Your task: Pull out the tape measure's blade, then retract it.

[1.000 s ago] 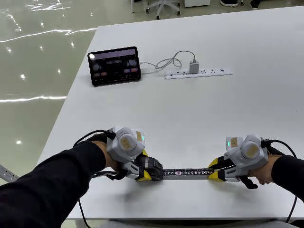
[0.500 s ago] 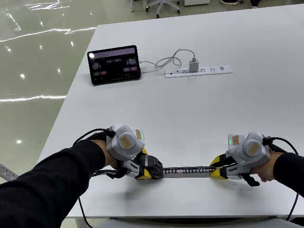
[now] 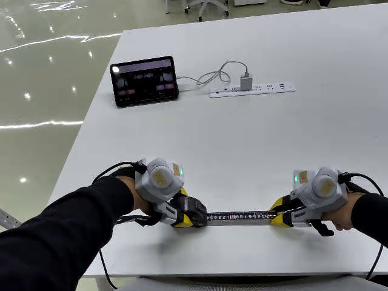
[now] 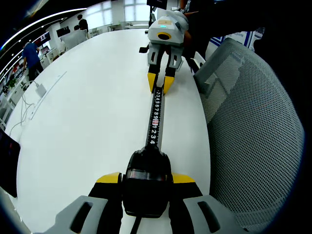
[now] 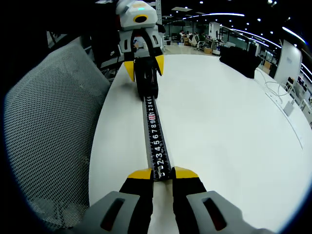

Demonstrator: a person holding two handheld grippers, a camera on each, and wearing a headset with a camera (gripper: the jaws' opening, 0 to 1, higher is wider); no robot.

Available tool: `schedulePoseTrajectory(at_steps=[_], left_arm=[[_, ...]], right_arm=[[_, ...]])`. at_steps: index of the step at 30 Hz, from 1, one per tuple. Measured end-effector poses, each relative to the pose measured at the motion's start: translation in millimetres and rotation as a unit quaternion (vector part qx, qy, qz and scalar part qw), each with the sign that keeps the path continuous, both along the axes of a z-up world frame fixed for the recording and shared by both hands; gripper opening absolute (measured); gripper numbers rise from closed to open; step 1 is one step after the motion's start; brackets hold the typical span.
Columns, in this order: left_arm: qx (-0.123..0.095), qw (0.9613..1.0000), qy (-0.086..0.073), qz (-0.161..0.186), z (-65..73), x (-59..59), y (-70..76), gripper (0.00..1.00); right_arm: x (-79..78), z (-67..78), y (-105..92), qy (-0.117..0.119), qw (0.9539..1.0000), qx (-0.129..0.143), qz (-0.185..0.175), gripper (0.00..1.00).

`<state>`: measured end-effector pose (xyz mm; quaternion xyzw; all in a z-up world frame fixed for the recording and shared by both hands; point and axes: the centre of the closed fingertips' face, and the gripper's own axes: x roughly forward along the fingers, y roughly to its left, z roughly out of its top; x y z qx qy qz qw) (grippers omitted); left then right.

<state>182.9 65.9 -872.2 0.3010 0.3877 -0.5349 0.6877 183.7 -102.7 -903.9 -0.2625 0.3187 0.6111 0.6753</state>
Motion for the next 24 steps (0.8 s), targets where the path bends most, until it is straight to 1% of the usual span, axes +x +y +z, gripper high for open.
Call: schedulePoseTrajectory(at_steps=[24], left_arm=[[-0.002, 1.0000, -0.001, 0.003, 0.2, 0.4, -0.4, 0.32]], right_arm=[[0.6, 1.1, -19.4, 0.000, 1.0000, -0.005, -0.008, 0.09]])
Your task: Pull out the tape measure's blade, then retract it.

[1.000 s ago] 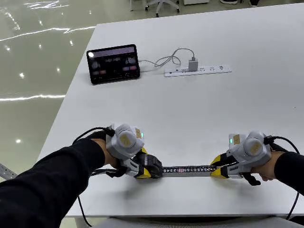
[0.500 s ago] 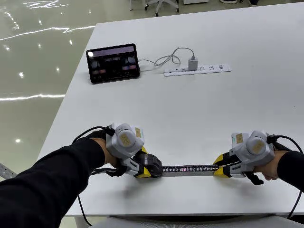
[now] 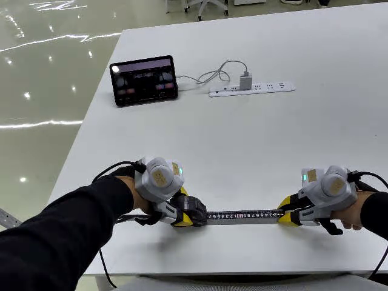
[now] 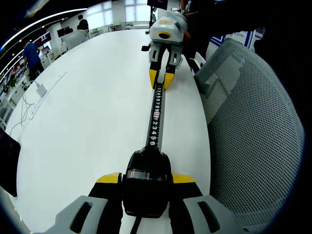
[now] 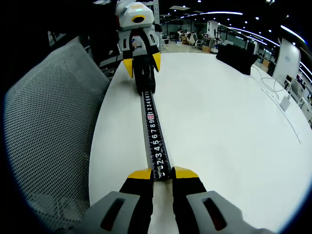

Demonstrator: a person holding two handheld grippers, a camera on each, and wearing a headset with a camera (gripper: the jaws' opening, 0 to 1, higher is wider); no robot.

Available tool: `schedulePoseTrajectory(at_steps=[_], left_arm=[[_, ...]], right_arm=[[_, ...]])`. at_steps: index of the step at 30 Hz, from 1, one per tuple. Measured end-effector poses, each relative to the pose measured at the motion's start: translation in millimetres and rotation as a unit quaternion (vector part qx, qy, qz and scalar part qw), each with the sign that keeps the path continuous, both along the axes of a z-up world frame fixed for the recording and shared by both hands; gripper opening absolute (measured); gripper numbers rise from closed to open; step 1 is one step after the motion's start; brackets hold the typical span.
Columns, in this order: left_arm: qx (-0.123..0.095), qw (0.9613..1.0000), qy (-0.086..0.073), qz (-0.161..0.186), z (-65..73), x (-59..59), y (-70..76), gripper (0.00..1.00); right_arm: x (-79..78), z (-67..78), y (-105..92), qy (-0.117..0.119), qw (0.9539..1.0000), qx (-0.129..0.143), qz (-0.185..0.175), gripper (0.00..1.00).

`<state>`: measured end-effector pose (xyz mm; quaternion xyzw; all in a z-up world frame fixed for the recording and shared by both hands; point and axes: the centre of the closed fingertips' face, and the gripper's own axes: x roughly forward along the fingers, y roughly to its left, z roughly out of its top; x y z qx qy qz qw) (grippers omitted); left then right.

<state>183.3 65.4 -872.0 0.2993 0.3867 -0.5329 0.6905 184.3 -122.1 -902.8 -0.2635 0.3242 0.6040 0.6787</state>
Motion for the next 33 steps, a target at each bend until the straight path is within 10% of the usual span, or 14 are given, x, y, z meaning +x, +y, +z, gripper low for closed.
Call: schedulePoseTrajectory(at_steps=[33], left_arm=[[-0.003, 1.0000, -0.002, 0.000, 0.3, -0.7, -0.1, 0.32]], right_arm=[[-0.8, 1.1, -21.6, 0.008, 0.9998, -0.006, -0.014, 0.09]])
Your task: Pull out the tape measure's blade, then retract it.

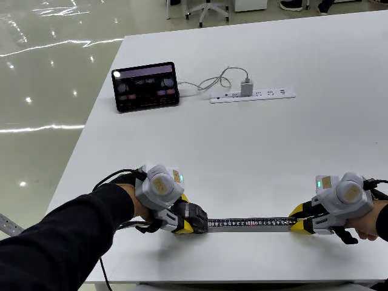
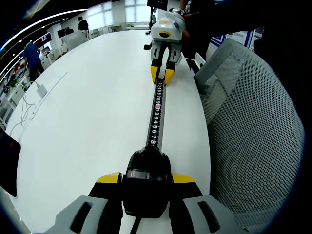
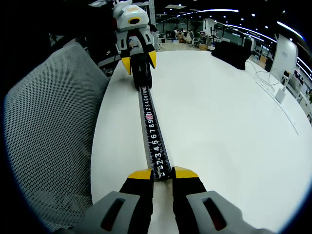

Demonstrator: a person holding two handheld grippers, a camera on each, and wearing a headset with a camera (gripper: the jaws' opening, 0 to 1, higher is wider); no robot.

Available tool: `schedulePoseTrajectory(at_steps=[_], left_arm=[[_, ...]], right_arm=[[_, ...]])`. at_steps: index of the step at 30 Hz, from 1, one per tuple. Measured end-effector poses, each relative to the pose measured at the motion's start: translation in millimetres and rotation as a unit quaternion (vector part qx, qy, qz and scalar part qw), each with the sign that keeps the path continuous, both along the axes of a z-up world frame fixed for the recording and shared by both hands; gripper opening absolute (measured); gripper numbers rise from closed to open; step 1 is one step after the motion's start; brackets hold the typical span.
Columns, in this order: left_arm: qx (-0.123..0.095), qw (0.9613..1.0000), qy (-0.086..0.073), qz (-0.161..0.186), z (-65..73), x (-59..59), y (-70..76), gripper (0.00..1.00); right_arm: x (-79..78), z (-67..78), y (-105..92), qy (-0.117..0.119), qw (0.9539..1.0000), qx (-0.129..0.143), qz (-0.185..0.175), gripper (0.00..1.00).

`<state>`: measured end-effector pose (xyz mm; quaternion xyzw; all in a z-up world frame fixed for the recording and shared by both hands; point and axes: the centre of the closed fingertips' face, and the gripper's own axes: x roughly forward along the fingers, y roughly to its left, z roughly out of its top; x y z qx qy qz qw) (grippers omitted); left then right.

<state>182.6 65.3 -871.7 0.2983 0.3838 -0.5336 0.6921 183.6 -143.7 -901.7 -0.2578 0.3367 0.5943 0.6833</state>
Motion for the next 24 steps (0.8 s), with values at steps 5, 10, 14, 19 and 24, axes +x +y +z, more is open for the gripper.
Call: schedulePoseTrajectory(at_steps=[5, 10, 14, 19, 24], left_arm=[[0.001, 1.0000, 0.001, -0.001, -0.2, 0.1, 0.0, 0.32], [0.001, 1.0000, 0.001, 0.000, -0.2, 0.0, 0.1, 0.32], [0.002, 1.0000, 0.001, -0.001, -0.3, -0.1, -0.2, 0.32], [0.002, 1.0000, 0.000, 0.000, -0.2, -0.2, 0.0, 0.32], [0.001, 1.0000, 0.000, 0.002, -0.3, 0.1, 0.2, 0.32]], right_arm=[[-1.0, 1.1, -4.7, 0.000, 1.0000, -0.002, -0.002, 0.09], [0.0, 1.4, -11.6, 0.000, 1.0000, -0.003, -0.005, 0.09], [-0.5, 2.2, -12.9, 0.001, 1.0000, -0.003, -0.007, 0.09], [-1.6, 3.0, -16.4, 0.000, 0.9999, -0.002, -0.010, 0.09], [-2.0, 3.4, -22.1, -0.001, 0.9999, -0.004, -0.010, 0.09]])
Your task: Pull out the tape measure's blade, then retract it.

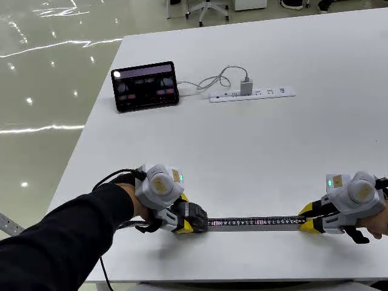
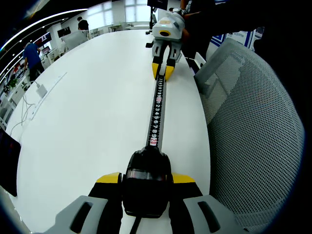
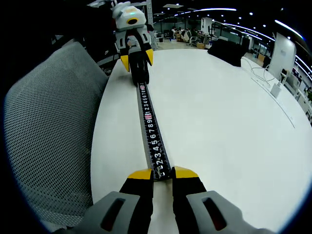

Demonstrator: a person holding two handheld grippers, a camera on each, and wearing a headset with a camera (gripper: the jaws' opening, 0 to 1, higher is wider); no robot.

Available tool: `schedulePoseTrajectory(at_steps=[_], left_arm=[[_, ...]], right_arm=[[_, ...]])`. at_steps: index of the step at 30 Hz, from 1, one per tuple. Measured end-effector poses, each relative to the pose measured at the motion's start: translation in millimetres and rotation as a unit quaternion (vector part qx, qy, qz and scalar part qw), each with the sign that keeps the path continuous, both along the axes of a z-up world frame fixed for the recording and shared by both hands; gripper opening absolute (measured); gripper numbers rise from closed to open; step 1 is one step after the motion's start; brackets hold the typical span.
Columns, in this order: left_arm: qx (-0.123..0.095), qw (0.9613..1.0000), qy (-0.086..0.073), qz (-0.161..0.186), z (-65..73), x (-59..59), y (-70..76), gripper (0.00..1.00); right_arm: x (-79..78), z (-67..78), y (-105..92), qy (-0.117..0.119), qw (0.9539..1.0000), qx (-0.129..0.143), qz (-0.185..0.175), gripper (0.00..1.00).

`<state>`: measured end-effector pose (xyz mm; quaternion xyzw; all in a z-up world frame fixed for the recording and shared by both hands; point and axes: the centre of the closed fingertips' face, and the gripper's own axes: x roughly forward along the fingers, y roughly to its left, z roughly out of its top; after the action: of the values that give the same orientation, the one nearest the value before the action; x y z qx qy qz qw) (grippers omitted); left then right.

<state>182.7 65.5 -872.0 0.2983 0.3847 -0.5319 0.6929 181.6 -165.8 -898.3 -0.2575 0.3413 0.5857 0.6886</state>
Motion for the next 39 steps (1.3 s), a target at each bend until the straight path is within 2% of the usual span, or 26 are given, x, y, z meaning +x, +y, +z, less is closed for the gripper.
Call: schedulePoseTrajectory(at_steps=[29, 39], left_arm=[[-0.001, 1.0000, 0.000, 0.003, 0.0, -0.4, -0.4, 0.32], [-0.003, 1.0000, -0.001, 0.004, -0.1, -0.1, -0.6, 0.32]], right_arm=[[2.7, 1.2, -13.4, 0.005, 1.0000, -0.005, -0.007, 0.09], [3.8, 0.1, -12.0, 0.006, 0.9999, -0.003, -0.009, 0.10]])
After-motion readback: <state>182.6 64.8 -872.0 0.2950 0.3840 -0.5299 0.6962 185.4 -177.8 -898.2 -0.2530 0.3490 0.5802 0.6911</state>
